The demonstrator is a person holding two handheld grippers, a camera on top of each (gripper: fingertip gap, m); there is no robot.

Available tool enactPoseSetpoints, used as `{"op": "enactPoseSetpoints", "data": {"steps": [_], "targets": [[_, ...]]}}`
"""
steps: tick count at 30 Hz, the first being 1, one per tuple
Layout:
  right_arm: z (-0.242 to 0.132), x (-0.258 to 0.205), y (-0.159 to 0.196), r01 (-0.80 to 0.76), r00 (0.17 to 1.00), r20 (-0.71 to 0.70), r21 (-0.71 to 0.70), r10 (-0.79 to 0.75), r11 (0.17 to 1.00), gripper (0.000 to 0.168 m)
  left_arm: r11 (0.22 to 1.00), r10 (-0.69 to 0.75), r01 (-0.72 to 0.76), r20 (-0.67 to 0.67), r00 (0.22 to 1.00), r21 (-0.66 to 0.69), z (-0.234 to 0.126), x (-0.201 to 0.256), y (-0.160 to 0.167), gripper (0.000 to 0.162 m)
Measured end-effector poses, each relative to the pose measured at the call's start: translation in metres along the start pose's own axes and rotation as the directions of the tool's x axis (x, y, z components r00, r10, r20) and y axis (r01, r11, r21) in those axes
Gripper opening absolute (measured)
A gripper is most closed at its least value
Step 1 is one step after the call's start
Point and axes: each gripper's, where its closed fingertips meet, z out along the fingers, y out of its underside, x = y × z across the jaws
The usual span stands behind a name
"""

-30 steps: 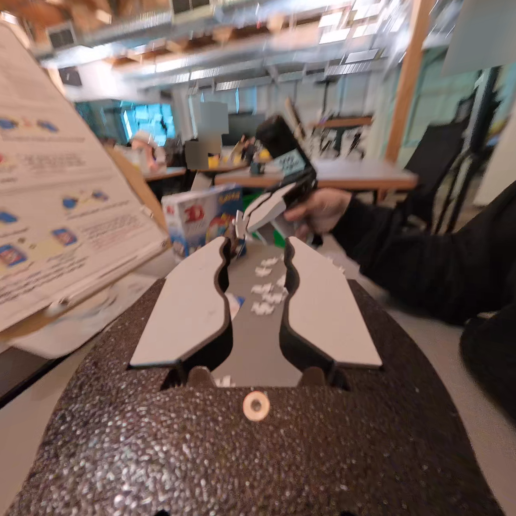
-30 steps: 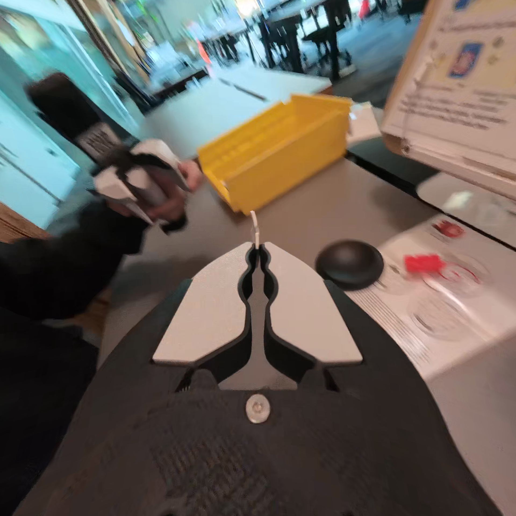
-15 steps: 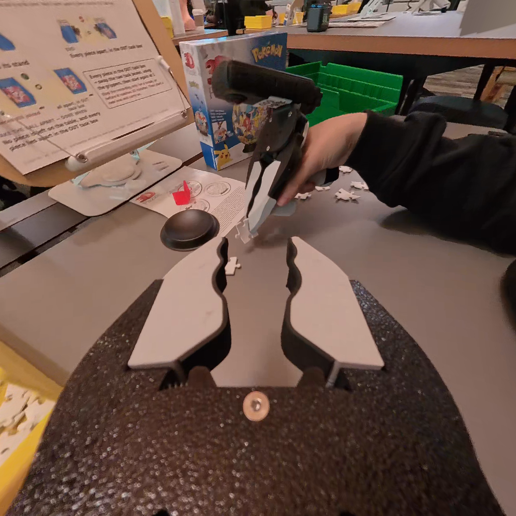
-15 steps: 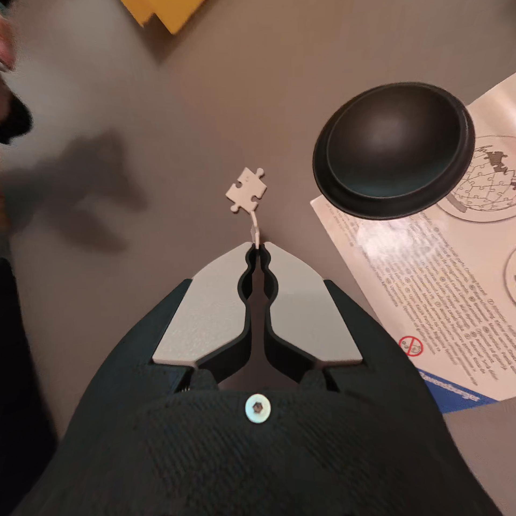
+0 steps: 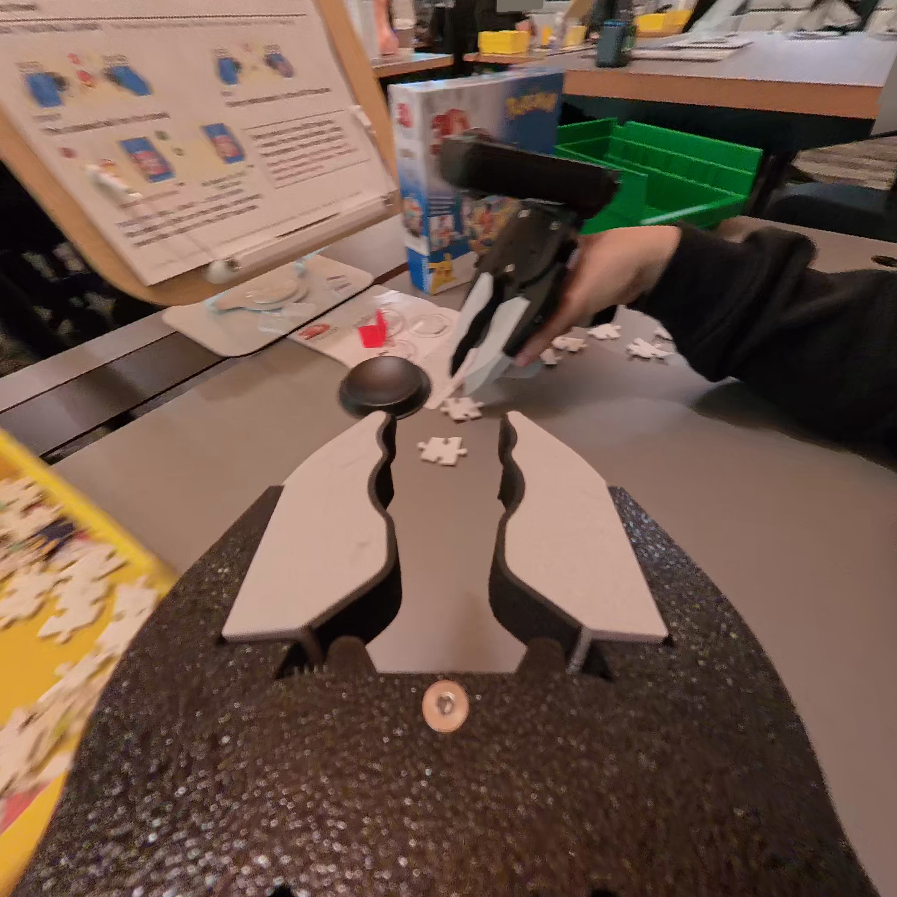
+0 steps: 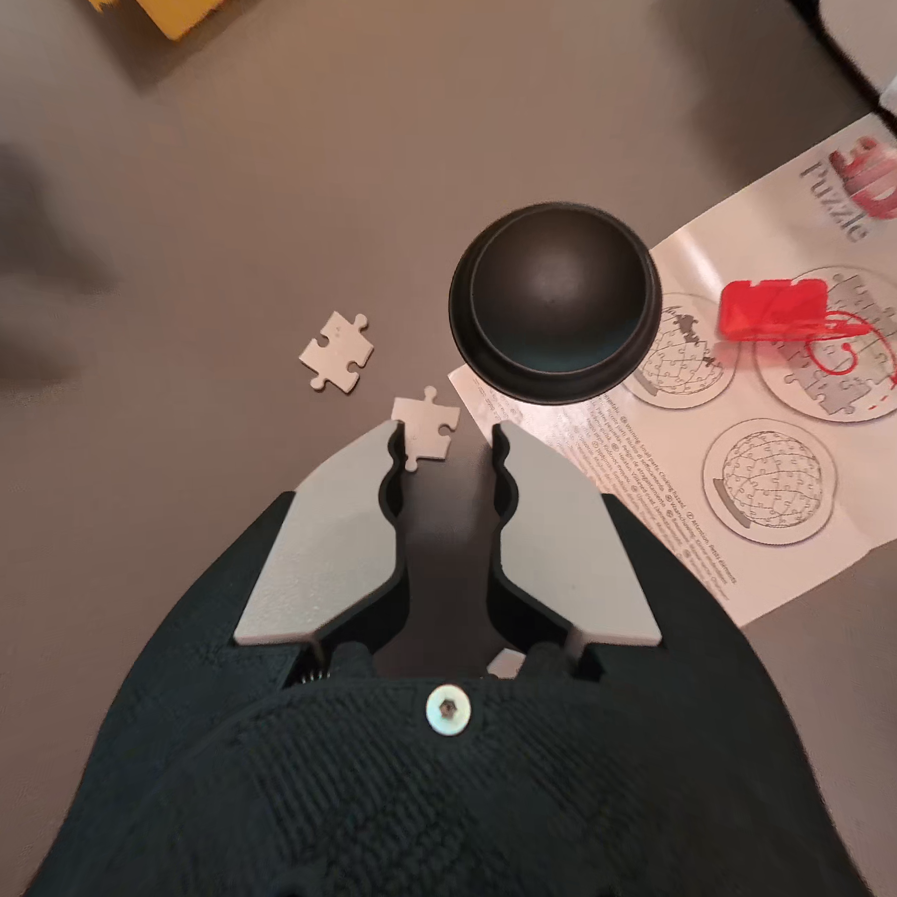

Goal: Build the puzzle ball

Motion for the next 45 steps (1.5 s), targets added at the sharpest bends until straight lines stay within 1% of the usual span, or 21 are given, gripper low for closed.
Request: {"op": "enactPoseSetpoints", "data": {"steps": [1, 3, 5, 6, 7, 9, 12, 17, 20, 21, 23, 25, 27, 30, 34, 37, 38, 40, 41, 43, 45], "targets": [[-0.005, -0.001, -0.003, -0.002, 1.000, 0.007, 0.019, 0.002, 1.000, 0.039, 0.999, -0.028, 0.030, 0.059, 0.998, -0.031, -0.005, -0.016, 0.002, 0.038], [-0.019, 0.002, -0.010, 0.011, 1.000, -0.011, 0.064, -0.010, 0.998, 0.043, 0.990, -0.064, 0.089, 0.213, 0.975, -0.108, -0.021, -0.055, 0.007, 0.040], [-0.034, 0.005, -0.014, 0.054, 0.997, -0.052, 0.097, -0.049, 0.994, 0.049, 0.975, -0.036, 0.117, 0.383, 0.923, -0.190, -0.042, -0.100, 0.012, 0.037], [-0.041, 0.007, -0.017, 0.080, 0.994, -0.077, 0.109, -0.071, 0.991, 0.052, 0.961, -0.001, 0.121, 0.434, 0.901, -0.249, -0.050, -0.119, 0.016, 0.037], [-0.048, 0.008, -0.019, 0.106, 0.990, -0.103, 0.121, -0.094, 0.987, 0.055, 0.941, 0.038, 0.120, 0.451, 0.892, -0.316, -0.056, -0.136, 0.022, 0.038], [-0.062, 0.008, -0.025, 0.144, 0.982, -0.147, 0.152, -0.121, 0.978, 0.057, 0.888, 0.089, 0.130, 0.443, 0.892, -0.441, -0.058, -0.165, 0.037, 0.039], [-0.078, 0.004, -0.035, 0.179, 0.974, -0.176, 0.213, -0.142, 0.961, 0.058, 0.805, 0.131, 0.113, 0.361, 0.923, -0.582, -0.044, -0.199, 0.062, 0.041], [-0.098, -0.001, -0.046, 0.195, 0.973, -0.183, 0.306, -0.144, 0.932, 0.057, 0.713, 0.125, 0.065, 0.217, 0.968, -0.699, -0.013, -0.239, 0.099, 0.040], [-0.100, 0.006, -0.041, 0.183, 0.973, -0.190, 0.300, -0.129, 0.936, 0.058, 0.639, 0.151, 0.003, 0.129, 0.980, -0.770, -0.003, -0.252, 0.120, 0.039], [-0.100, 0.009, -0.039, 0.181, 0.972, -0.198, 0.292, -0.126, 0.939, 0.058, 0.629, 0.144, -0.007, 0.108, 0.984, -0.777, 0.002, -0.253, 0.124, 0.038], [-0.099, 0.013, -0.035, 0.177, 0.972, -0.201, 0.280, -0.122, 0.944, 0.059, 0.635, 0.107, -0.004, 0.083, 0.991, -0.772, 0.011, -0.254, 0.128, 0.036], [-0.099, 0.016, -0.032, 0.171, 0.973, -0.201, 0.272, -0.118, 0.947, 0.059, 0.641, 0.070, 0.023, 0.089, 0.994, -0.767, 0.017, -0.257, 0.131, 0.036], [-0.100, 0.018, -0.031, 0.172, 0.972, -0.205, 0.269, -0.118, 0.948, 0.060, 0.619, 0.033, 0.057, 0.099, 0.995, -0.784, 0.017, -0.259, 0.140, 0.037], [-0.101, 0.020, -0.030, 0.168, 0.972, -0.208, 0.272, -0.113, 0.948, 0.060, 0.641, -0.038, 0.123, 0.128, 0.991, -0.758, 0.021, -0.259, 0.142, 0.033], [-0.101, 0.022, -0.029, 0.166, 0.972, -0.207, 0.274, -0.110, 0.947, 0.060, 0.671, -0.056, 0.149, 0.151, 0.987, -0.726, 0.022, -0.258, 0.141, 0.025], [-0.102, 0.020, -0.031, 0.172, 0.972, -0.205, 0.278, -0.116, 0.945, 0.060, 0.673, -0.042, 0.142, 0.154, 0.987, -0.725, 0.020, -0.254, 0.142, 0.025], [-0.103, 0.019, -0.032, 0.178, 0.971, -0.207, 0.281, -0.122, 0.943, 0.060, 0.674, -0.017, 0.127, 0.157, 0.987, -0.728, 0.018, -0.254, 0.141, 0.025], [-0.106, 0.017, -0.034, 0.189, 0.968, -0.214, 0.295, -0.128, 0.937, 0.060, 0.689, 0.067, 0.079, 0.172, 0.983, -0.720, 0.012, -0.255, 0.131, 0.025], [-0.108, 0.015, -0.037, 0.189, 0.969, -0.212, 0.307, -0.127, 0.933, 0.060, 0.703, 0.112, 0.053, 0.183, 0.977, -0.710, 0.007, -0.255, 0.121, 0.025], [-0.113, 0.008, -0.045, 0.179, 0.977, -0.177, 0.361, -0.121, 0.915, 0.060, 0.747, 0.199, -0.008, 0.213, 0.957, -0.664, -0.005, -0.251, 0.088, 0.025], [-0.119, -0.006, -0.059, 0.154, 0.987, -0.112, 0.447, -0.115, 0.881, 0.059, 0.795, 0.271, -0.106, 0.193, 0.943, -0.597, -0.014, -0.231, 0.047, 0.025]]}}
